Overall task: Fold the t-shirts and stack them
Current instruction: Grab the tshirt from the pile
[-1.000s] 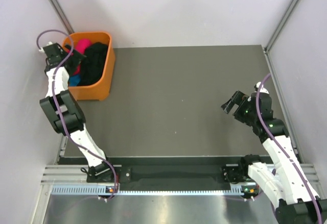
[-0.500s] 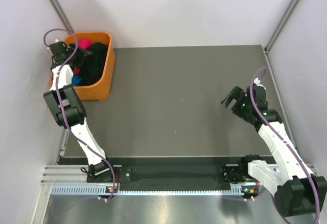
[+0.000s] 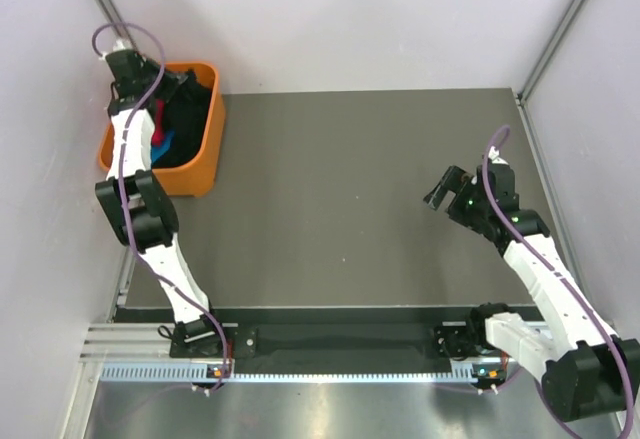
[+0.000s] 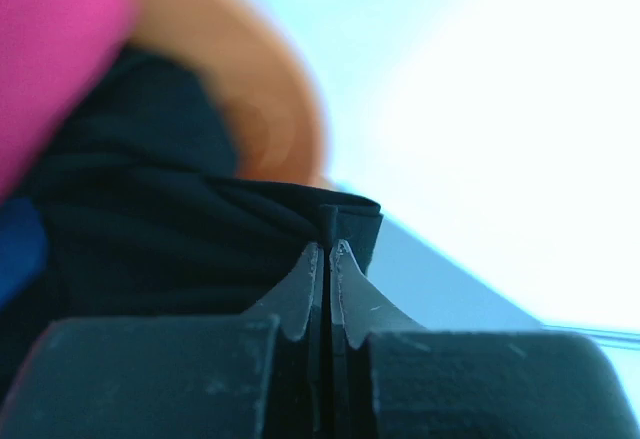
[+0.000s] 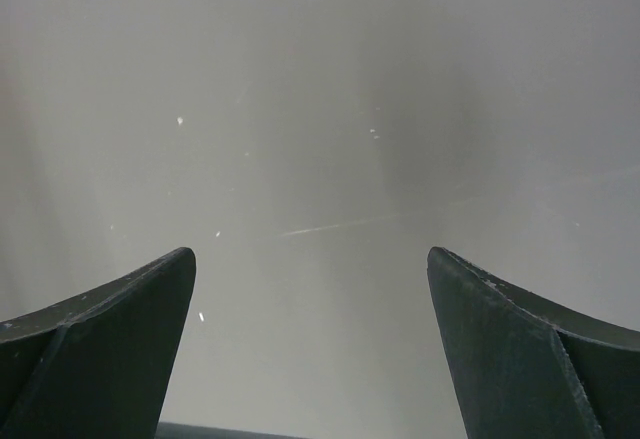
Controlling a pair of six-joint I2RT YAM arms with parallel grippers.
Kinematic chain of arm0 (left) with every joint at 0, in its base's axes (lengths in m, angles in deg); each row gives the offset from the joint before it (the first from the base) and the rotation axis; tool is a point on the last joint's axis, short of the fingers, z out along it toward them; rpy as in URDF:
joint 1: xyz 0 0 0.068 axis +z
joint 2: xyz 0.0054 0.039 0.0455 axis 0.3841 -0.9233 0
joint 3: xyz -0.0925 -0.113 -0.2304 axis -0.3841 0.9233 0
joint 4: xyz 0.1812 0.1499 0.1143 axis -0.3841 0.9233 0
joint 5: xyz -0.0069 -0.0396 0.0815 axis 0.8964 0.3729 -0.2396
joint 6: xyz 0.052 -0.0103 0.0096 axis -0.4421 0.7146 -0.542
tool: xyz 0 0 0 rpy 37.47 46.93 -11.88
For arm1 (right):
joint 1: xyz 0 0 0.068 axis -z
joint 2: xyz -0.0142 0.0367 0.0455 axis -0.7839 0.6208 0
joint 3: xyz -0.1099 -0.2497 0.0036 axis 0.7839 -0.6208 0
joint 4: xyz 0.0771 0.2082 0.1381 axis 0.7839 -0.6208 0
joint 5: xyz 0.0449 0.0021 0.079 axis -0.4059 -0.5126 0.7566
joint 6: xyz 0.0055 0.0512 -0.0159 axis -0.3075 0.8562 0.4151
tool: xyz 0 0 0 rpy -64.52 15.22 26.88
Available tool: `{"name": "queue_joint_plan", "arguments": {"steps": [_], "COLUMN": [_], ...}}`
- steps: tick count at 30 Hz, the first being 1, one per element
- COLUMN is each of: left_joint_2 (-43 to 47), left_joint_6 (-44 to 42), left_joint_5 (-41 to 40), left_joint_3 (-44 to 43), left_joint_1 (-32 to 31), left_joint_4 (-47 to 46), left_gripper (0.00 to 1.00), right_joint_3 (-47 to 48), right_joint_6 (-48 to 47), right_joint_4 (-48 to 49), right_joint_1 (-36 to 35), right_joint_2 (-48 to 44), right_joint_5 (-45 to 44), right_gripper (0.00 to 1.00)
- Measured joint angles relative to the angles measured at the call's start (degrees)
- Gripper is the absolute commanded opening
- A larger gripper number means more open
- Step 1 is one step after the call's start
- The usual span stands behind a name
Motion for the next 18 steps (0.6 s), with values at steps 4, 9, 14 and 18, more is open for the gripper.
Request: {"name": "queue_joint_plan", "arguments": {"steps": [4,9,14,18], "left_joint_2": [3.69,4.09,5.09,6.19], "left_joint_6": [1.75,7.93,18.82,28.96], "left_joint_5": [-1.75,-2.80,-1.18,2.47], "left_joint_3": [-6.08,-21.81,-31.98,-36.94], "left_joint_1": [-2.36,-2.16,-2.16,-3.91], "left_joint_4": [0.63,-2.82,-11.04,-19.91], "left_gripper": [0.00,0.00,0.00,0.00], "right_joint_3": [1.07,1.77,1.77,1.77], "right_joint_6": [-1.11,-1.44,-1.42,-1.38], "right_joint_4": [-0.02,-0.02,-0.55,-1.16], "right_joint_1": [-1.53,-1.81,-1.90,-1.97], "right_joint_2": [-0.13,-1.70,-4.85,-6.34], "right_joint_5": [-0.02,-0.15,0.31,1.36], "right_gripper": [1.00,1.00,1.00,1.00]}}
